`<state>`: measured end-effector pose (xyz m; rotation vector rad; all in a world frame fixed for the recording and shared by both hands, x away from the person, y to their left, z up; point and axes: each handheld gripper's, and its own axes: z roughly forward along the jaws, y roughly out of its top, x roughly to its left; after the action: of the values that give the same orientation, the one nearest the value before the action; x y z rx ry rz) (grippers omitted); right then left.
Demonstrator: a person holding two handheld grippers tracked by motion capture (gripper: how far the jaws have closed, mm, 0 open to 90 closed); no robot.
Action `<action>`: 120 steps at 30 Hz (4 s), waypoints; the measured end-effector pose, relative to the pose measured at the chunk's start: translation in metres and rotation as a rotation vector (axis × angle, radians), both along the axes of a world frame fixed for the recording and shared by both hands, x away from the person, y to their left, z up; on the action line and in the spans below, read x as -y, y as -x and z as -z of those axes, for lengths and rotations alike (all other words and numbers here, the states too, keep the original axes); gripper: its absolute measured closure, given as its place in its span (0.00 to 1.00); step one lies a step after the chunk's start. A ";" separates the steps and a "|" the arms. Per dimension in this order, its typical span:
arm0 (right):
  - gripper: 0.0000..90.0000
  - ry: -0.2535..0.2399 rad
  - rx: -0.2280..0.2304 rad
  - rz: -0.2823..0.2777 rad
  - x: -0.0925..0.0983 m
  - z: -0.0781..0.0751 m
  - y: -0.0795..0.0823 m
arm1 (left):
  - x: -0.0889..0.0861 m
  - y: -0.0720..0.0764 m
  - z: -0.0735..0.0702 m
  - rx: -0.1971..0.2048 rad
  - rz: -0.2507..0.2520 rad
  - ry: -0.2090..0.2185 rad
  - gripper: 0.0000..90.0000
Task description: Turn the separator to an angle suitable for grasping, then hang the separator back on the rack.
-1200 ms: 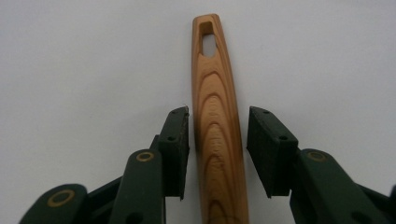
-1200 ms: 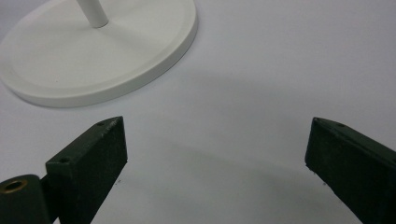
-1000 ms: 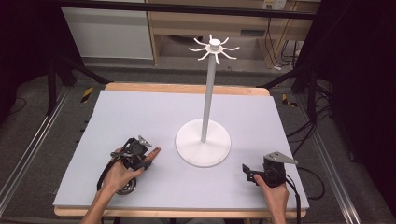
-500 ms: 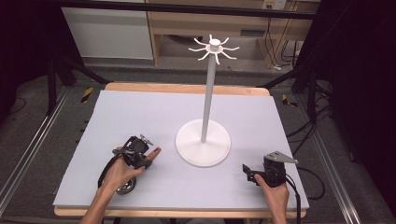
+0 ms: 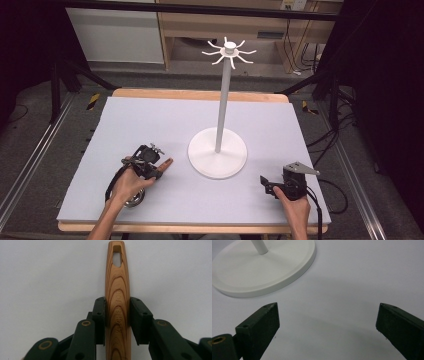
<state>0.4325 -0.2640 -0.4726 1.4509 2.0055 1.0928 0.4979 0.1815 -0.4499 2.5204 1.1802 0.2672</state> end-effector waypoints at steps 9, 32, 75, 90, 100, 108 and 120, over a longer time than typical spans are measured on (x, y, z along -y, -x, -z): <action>0.06 -0.002 0.004 0.004 0.001 0.000 0.000 | -0.006 0.008 -0.007 0.047 -0.006 0.042 0.75; 0.06 -0.003 0.012 0.006 0.002 -0.001 0.001 | -0.023 0.042 -0.056 0.273 0.000 0.244 0.75; 0.07 -0.001 0.055 0.012 0.001 -0.002 0.005 | -0.018 0.070 -0.142 0.628 0.018 0.577 0.75; 0.07 0.002 0.055 0.010 0.001 -0.002 0.003 | -0.003 0.074 -0.173 0.700 0.046 0.618 0.75; 0.07 0.009 0.054 0.010 0.000 -0.001 0.003 | 0.007 0.071 -0.187 0.724 0.065 0.644 0.75; 0.07 0.009 0.053 0.014 0.000 -0.001 0.003 | 0.013 0.069 -0.196 0.735 0.069 0.659 0.75; 0.07 0.007 0.056 0.010 0.001 -0.001 0.003 | 0.031 0.065 -0.217 0.754 0.101 0.685 0.75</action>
<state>0.4294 -0.2648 -0.4717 1.4105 1.9596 1.1088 0.4329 0.1508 -0.2327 1.6351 0.6702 0.5986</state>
